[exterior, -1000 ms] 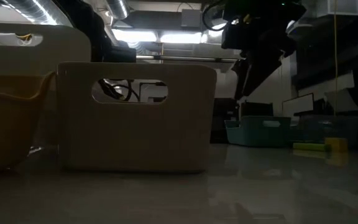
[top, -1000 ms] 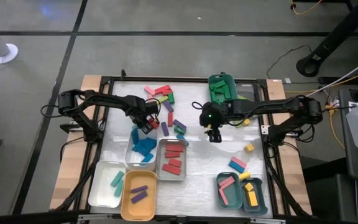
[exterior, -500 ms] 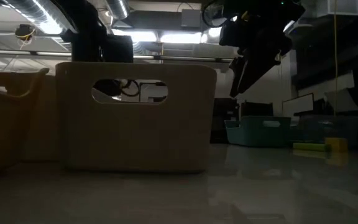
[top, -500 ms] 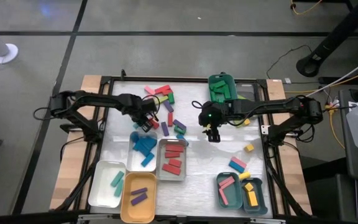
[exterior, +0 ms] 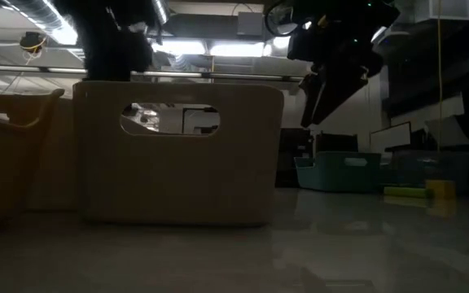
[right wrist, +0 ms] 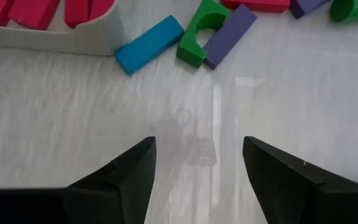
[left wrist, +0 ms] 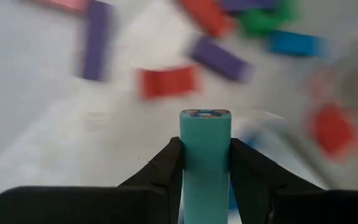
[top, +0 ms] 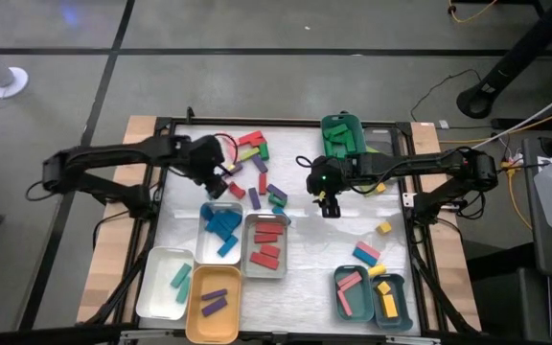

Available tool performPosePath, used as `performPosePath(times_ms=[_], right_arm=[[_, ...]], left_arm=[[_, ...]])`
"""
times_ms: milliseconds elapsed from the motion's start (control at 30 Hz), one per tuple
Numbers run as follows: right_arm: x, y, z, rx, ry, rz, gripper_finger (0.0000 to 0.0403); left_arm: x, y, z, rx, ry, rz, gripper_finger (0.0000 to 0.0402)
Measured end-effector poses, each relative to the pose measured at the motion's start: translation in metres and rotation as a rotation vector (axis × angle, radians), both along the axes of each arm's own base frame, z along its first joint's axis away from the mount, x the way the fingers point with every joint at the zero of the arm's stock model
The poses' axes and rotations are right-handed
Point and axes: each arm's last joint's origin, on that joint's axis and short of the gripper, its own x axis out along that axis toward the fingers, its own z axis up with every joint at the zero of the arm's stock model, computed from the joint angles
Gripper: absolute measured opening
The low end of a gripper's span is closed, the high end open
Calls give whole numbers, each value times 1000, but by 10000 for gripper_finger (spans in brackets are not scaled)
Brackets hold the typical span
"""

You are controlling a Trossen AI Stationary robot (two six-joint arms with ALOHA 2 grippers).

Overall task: Sort blocks
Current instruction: Put the light blue block into the bottom white bin

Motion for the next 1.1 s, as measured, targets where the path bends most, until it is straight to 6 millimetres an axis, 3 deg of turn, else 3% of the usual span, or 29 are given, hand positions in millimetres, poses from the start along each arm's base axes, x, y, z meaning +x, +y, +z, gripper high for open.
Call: performPosePath(times_ms=[133,300,433,633,833,1100], right_arm=[[-1,0,0,-14,10,-10,238],[-5,-2,-1,-58,57,-40,238],[-6,-2,-1,-44,64,-67,238],[-1,2,1,85,-5,-39,238],[8,9,5,300,-100,101,238],[9,22,3,366,-83,161,238]], left_arm=[[-16,-25,20,-205,-113,-78,95],[-34,-69,30,-423,-69,-124,95],[-45,-104,28,-537,35,-76,95],[-61,-147,8,-621,277,89,95],[-68,-170,-14,-623,413,213,96],[-63,-180,-32,-588,422,134,100]])
